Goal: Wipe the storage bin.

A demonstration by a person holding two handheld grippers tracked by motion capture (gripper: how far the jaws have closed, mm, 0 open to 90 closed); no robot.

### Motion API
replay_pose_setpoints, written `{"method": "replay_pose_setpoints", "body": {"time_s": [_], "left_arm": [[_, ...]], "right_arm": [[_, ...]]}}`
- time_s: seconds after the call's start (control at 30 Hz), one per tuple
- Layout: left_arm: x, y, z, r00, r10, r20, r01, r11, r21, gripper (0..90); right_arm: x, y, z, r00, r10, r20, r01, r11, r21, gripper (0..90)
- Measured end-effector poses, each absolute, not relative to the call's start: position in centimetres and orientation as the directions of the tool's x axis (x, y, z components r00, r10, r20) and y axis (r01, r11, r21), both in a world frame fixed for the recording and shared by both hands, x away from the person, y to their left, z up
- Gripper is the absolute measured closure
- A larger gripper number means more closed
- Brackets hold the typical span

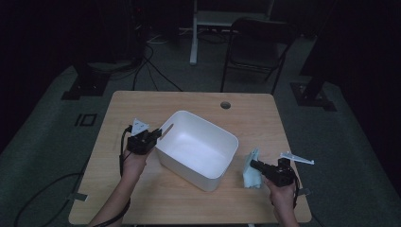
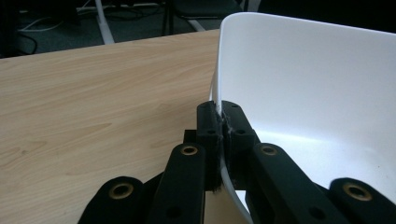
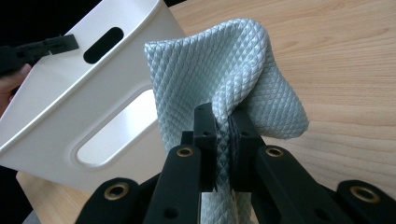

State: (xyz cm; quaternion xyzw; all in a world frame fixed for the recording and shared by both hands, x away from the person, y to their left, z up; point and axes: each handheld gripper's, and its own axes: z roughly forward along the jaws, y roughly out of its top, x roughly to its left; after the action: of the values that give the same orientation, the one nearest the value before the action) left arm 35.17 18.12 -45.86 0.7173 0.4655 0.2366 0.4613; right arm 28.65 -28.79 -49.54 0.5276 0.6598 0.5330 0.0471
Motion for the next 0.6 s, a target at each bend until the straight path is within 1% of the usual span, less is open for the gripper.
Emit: {"method": "replay_pose_setpoints", "body": {"time_s": [0.07,0.17,0.37,0.53,0.6], "left_arm": [[35.0,18.2,-45.8,0.460,0.884,-0.087,0.449,-0.147,0.881,86.9],[34.9,18.5,-45.9,0.453,0.882,-0.129,0.465,-0.111,0.879,85.8],[34.0,19.1,-46.0,0.463,0.869,-0.175,0.471,-0.073,0.879,78.0],[33.6,18.8,-45.7,0.447,0.884,-0.139,0.474,-0.102,0.875,78.0],[33.6,18.7,-45.7,0.444,0.885,-0.140,0.477,-0.101,0.873,78.1]], "right_arm": [[28.7,-28.7,-49.6,-0.438,0.748,0.499,0.647,-0.123,0.752,83.8],[28.7,-28.7,-49.6,-0.438,0.747,0.500,0.649,-0.122,0.751,83.8],[28.7,-28.7,-49.6,-0.438,0.748,0.499,0.649,-0.121,0.751,83.8],[28.7,-28.5,-49.6,-0.438,0.750,0.496,0.649,-0.117,0.751,83.8],[28.7,-28.5,-49.6,-0.441,0.748,0.496,0.648,-0.118,0.753,83.8]]}}
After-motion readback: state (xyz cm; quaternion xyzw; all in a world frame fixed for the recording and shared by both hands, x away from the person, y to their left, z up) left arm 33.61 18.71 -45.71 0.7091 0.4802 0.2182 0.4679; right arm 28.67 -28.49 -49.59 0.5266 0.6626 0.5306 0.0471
